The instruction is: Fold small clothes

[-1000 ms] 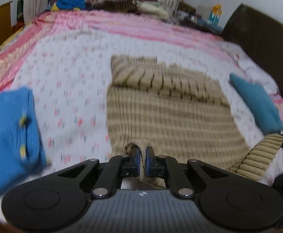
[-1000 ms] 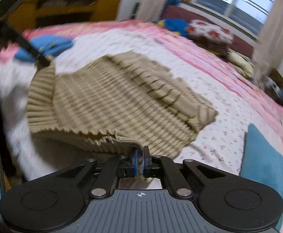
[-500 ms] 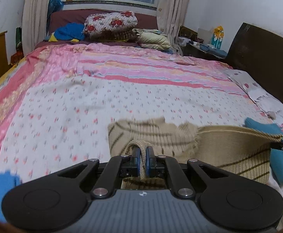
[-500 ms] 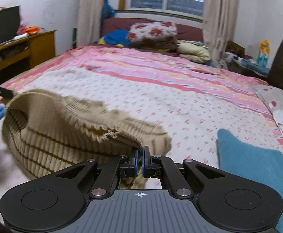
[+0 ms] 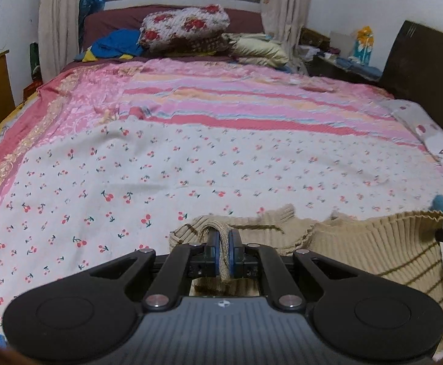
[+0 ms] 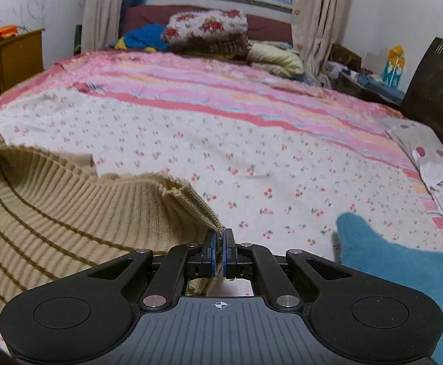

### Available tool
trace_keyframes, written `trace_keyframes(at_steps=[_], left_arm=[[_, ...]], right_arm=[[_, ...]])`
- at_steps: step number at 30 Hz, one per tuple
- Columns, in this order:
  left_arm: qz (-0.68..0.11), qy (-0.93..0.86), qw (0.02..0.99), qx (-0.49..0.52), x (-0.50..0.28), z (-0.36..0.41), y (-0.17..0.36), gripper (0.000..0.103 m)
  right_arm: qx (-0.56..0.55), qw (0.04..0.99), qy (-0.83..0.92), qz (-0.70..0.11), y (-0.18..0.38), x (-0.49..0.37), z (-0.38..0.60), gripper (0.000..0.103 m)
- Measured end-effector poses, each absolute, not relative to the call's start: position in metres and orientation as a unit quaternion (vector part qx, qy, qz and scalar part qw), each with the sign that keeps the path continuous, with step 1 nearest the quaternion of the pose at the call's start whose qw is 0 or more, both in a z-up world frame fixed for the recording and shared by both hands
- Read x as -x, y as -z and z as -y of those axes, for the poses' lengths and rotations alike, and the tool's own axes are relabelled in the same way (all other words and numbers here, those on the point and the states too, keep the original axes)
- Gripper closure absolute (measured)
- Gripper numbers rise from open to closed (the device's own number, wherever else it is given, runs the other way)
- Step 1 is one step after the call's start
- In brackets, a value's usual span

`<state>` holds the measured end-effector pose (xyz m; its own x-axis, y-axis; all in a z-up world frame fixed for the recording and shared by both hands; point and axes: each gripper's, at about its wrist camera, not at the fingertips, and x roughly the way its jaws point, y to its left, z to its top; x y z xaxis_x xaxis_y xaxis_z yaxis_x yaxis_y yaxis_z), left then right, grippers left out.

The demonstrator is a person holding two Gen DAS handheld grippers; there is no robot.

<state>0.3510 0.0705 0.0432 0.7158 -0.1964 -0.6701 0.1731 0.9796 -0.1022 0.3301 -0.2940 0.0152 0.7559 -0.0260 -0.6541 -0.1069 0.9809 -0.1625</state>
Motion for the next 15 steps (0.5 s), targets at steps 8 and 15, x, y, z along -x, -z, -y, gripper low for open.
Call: trace_keyframes(at_steps=[8, 15], left_arm=[[-0.379, 0.061, 0.923, -0.004, -0.355, -0.073, -0.027, 0.082], [-0.358, 0.048, 0.932, -0.04, -0.344, -0.073, -0.041, 0.08]], right_arm=[[0.11, 0.919, -0.01, -0.379, 0.005, -0.343, 0.287, 0.095], [0.106, 0.925, 0.007, -0.365, -0.009, -0.338, 0.294, 0.093]])
